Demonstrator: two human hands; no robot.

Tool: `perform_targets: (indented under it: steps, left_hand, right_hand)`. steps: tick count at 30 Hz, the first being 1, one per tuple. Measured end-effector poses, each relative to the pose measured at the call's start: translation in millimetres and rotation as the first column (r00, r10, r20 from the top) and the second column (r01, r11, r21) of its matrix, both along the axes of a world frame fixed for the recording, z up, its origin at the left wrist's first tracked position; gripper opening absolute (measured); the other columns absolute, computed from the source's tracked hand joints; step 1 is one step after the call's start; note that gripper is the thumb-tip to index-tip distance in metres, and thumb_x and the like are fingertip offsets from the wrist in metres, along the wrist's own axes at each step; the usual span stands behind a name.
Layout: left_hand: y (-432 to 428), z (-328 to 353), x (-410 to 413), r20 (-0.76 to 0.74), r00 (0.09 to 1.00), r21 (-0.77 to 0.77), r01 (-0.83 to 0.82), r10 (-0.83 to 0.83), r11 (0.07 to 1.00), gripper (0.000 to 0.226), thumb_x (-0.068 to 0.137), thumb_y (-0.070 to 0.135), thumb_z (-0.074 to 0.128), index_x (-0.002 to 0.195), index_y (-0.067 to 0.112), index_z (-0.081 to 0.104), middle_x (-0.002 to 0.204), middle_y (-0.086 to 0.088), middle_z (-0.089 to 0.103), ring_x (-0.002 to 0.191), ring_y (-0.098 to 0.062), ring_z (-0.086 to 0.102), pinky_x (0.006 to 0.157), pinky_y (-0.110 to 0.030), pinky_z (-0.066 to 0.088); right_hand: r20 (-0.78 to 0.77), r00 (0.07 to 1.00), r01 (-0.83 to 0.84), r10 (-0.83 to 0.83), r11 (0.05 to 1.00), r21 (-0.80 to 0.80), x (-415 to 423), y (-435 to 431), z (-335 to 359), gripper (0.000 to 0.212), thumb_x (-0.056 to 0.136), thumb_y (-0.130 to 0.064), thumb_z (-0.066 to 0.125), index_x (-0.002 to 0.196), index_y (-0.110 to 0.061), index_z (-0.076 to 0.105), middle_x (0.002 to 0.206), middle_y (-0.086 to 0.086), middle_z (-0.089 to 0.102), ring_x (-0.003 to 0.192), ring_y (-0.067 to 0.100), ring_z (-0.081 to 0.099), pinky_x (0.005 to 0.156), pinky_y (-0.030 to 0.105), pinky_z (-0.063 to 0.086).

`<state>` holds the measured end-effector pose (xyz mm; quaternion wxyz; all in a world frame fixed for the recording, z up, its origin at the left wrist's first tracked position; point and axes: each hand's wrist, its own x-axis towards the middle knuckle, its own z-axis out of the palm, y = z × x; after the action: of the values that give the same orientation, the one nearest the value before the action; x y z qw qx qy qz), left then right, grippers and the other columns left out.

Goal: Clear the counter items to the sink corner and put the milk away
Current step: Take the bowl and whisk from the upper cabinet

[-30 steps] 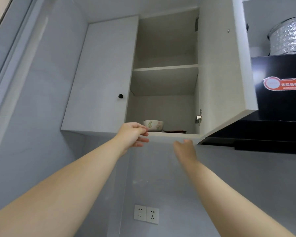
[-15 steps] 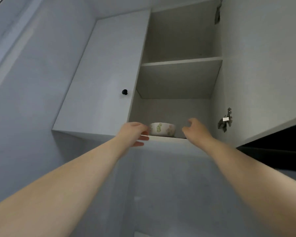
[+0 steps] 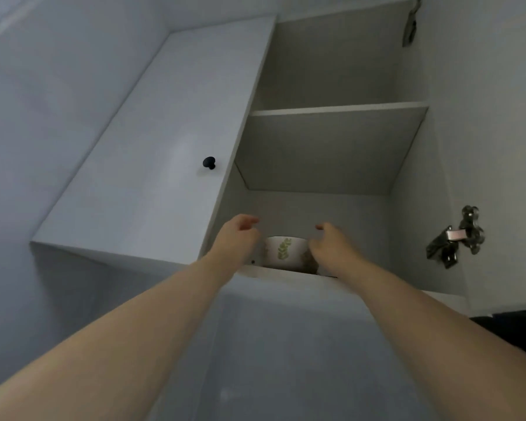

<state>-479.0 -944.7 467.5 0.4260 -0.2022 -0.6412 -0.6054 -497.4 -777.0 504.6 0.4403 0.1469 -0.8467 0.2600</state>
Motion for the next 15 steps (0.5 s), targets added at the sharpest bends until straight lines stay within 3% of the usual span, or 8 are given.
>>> perform_targets:
  steps: [2,3,5,7,9,11,13,15]
  left_hand:
    - [1,6,-11,-0.044,0.994,-0.042,-0.097,0.095,0.994,0.038,0.092,0.003,0.045,0.129,0.013,0.05,0.131,-0.007,0.048,0.1,-0.014,0.046,0.066,-0.01,0.043]
    - [3,8,-17,-0.056,0.991,-0.057,-0.123,0.119,0.991,0.04,0.093,0.004,0.045,0.131,0.013,0.048,0.134,-0.007,0.046,0.099,-0.013,0.045,0.063,-0.009,0.041]
    - [6,15,-26,-0.047,0.989,-0.096,-0.147,0.143,0.985,0.042,0.095,0.007,0.043,0.136,0.014,0.042,0.139,-0.009,0.042,0.099,-0.015,0.046,0.073,-0.017,0.039]
    - [9,20,-30,0.034,0.986,-0.129,-0.156,0.162,0.979,0.043,0.098,0.015,0.037,0.142,0.015,0.034,0.141,-0.012,0.039,0.095,-0.017,0.047,0.073,-0.024,0.041]
    - [9,24,-32,0.15,0.974,-0.133,-0.151,0.17,0.98,0.045,0.101,0.024,0.032,0.145,0.015,0.028,0.143,-0.015,0.038,0.111,-0.028,0.049,0.087,-0.033,0.046]
    - [5,27,-36,0.201,0.962,-0.176,-0.148,0.183,0.973,0.046,0.102,0.029,0.03,0.146,0.016,0.026,0.147,-0.013,0.034,0.127,-0.033,0.042,0.101,-0.042,0.043]
    - [4,29,-38,0.201,0.961,-0.293,-0.128,0.192,0.948,0.045,0.102,0.025,0.03,0.146,0.016,0.027,0.15,-0.011,0.032,0.132,-0.031,0.039,0.105,-0.04,0.039]
    - [3,28,-37,0.206,0.952,-0.392,-0.131,0.226,0.911,0.046,0.101,0.02,0.033,0.146,0.021,0.028,0.149,-0.01,0.033,0.129,-0.029,0.042,0.099,-0.034,0.042]
  right_hand:
    - [0.025,0.999,0.03,-0.029,0.998,-0.049,-8,-2,8,0.037,0.097,-0.022,0.039,0.129,-0.004,0.047,0.131,0.019,0.05,0.117,0.034,0.05,0.093,0.034,0.04]
    - [0.046,0.998,0.056,-0.053,0.997,-0.06,-11,-1,10,0.035,0.098,-0.02,0.037,0.125,-0.001,0.049,0.13,0.021,0.051,0.117,0.034,0.05,0.092,0.032,0.039]
    - [0.101,0.994,0.053,-0.048,0.997,-0.055,-15,3,14,0.035,0.1,-0.016,0.033,0.123,0.003,0.051,0.132,0.023,0.05,0.12,0.033,0.049,0.091,0.028,0.039]
    - [0.124,0.992,0.035,-0.03,0.999,-0.04,-19,5,14,0.039,0.102,-0.016,0.027,0.127,0.004,0.049,0.134,0.023,0.048,0.115,0.028,0.049,0.085,0.026,0.037]
    - [0.114,0.993,0.006,0.001,0.998,-0.06,-20,7,13,0.047,0.103,-0.026,0.023,0.128,0.003,0.049,0.126,0.021,0.052,0.108,0.027,0.049,0.083,0.027,0.034]
    - [0.096,0.994,-0.035,0.045,0.995,-0.098,-22,5,15,0.052,0.103,-0.034,0.023,0.13,0.002,0.049,0.128,0.019,0.052,0.116,0.031,0.05,0.094,0.034,0.039]
    - [0.128,0.989,-0.062,0.078,0.99,-0.126,-22,5,16,0.053,0.102,-0.036,0.023,0.132,0.0,0.048,0.136,0.019,0.048,0.123,0.034,0.048,0.103,0.038,0.038]
    - [0.162,0.981,-0.081,0.11,0.981,-0.178,-20,3,15,0.052,0.103,-0.035,0.023,0.129,0.001,0.05,0.122,0.02,0.054,0.118,0.037,0.052,0.098,0.039,0.043]
